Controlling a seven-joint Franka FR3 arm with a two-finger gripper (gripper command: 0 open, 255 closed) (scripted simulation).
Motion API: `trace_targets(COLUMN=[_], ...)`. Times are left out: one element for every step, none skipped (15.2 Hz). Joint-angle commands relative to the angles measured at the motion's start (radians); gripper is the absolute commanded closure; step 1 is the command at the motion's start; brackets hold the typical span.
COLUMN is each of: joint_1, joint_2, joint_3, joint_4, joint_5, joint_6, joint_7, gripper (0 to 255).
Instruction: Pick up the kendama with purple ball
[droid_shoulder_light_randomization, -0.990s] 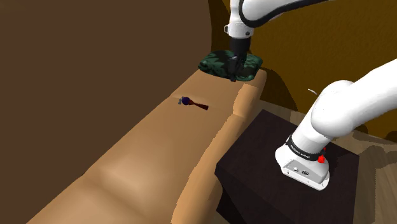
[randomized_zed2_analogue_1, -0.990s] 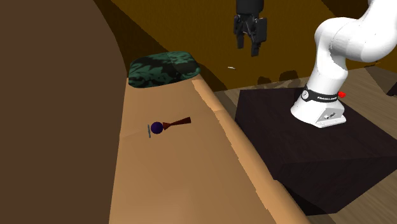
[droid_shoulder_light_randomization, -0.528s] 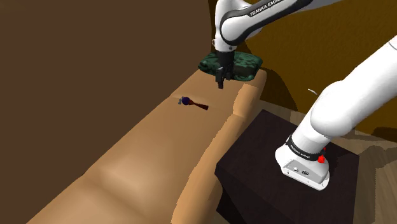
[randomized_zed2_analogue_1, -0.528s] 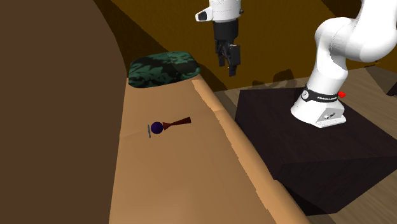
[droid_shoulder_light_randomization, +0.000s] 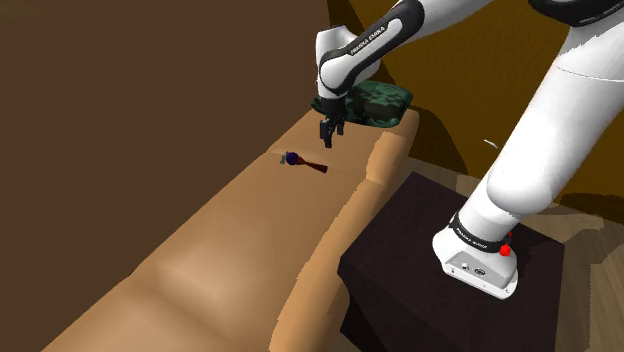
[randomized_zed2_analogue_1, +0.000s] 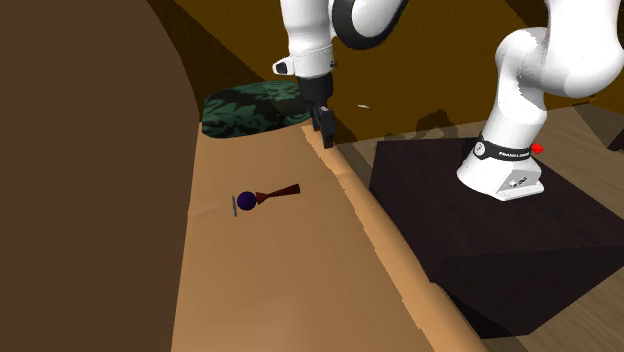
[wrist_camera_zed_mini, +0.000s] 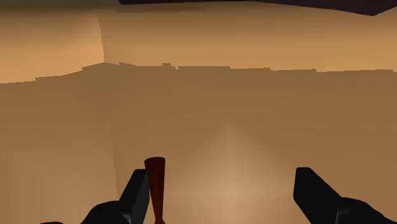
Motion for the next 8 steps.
trace_targets(joint_1=[-0.004,-0.005,-0.006,-0.007,-0.008,-0.008,-0.009,-0.010], joint_2=[0.081,0.121,0.161,0.201,0.241,0.280,0.320,0.360], joint_3=[-0.005,-0.007,-0.009,-0.012,-0.014,-0.016,-0.018,-0.020], joint_4=[0.048,0.075,0.104,0.134,0.165,0.197,0.231,0.266], joint_5=[-0.008,-0.012,-0.016,-0.019,-0.022,-0.024,-0.027,-0.029], joint_6=[0.032,0.044,0.054,0.063,0.071,0.078,0.083,0.087], joint_7=[-0.002,-0.002,-0.002,-0.002,-0.002,-0.002,-0.002,-0.003], gripper=[0,0,0,0,0,0,0,0])
